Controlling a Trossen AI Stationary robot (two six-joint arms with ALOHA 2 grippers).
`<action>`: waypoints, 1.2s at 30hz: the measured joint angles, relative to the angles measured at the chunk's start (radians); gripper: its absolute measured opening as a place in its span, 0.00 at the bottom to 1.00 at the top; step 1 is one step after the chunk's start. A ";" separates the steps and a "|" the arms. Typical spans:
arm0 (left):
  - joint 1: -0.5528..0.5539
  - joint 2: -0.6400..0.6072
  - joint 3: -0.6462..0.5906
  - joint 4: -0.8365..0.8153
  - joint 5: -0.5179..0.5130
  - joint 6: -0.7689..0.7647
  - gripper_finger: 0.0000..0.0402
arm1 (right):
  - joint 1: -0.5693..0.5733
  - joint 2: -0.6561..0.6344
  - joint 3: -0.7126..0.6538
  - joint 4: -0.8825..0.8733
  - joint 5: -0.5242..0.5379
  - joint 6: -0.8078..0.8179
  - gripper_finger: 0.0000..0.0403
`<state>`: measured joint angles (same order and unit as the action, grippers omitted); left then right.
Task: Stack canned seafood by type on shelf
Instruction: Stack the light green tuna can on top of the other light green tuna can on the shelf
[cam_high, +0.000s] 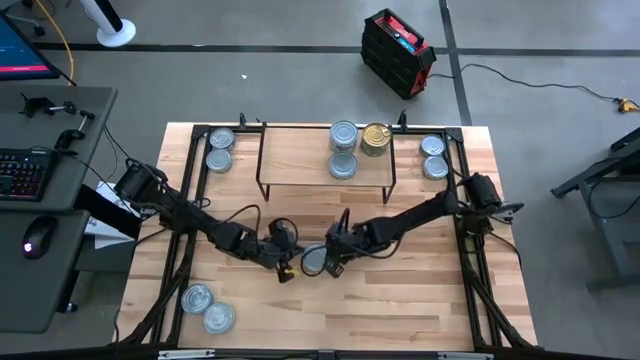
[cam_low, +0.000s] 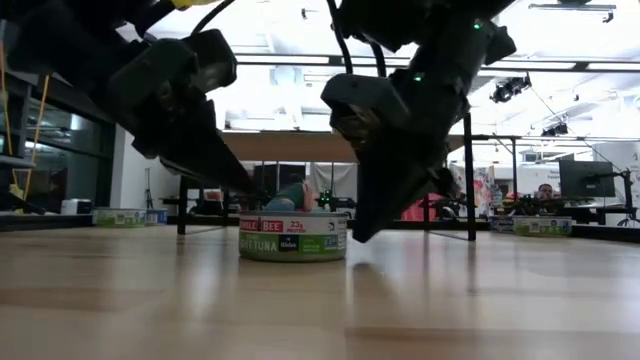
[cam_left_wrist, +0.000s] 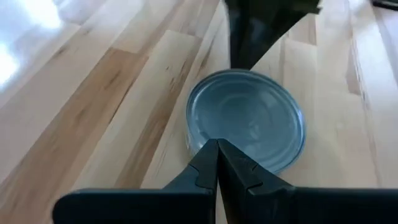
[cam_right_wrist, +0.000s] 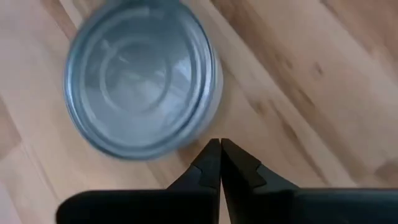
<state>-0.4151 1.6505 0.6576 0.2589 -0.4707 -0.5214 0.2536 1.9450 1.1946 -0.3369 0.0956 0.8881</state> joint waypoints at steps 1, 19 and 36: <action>0.003 0.000 0.001 0.003 0.002 0.007 0.00 | -0.004 0.000 0.000 0.012 0.001 -0.010 0.00; -0.015 0.083 0.003 0.051 0.108 0.040 0.00 | -0.013 -0.006 0.005 0.054 -0.037 0.012 0.00; -0.013 0.090 -0.001 -0.060 0.108 0.017 0.00 | 0.021 -0.051 0.105 0.044 -0.067 -0.047 0.00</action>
<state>-0.4278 1.7400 0.6563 0.1984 -0.3623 -0.5045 0.2749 1.8942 1.2995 -0.2932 0.0285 0.8411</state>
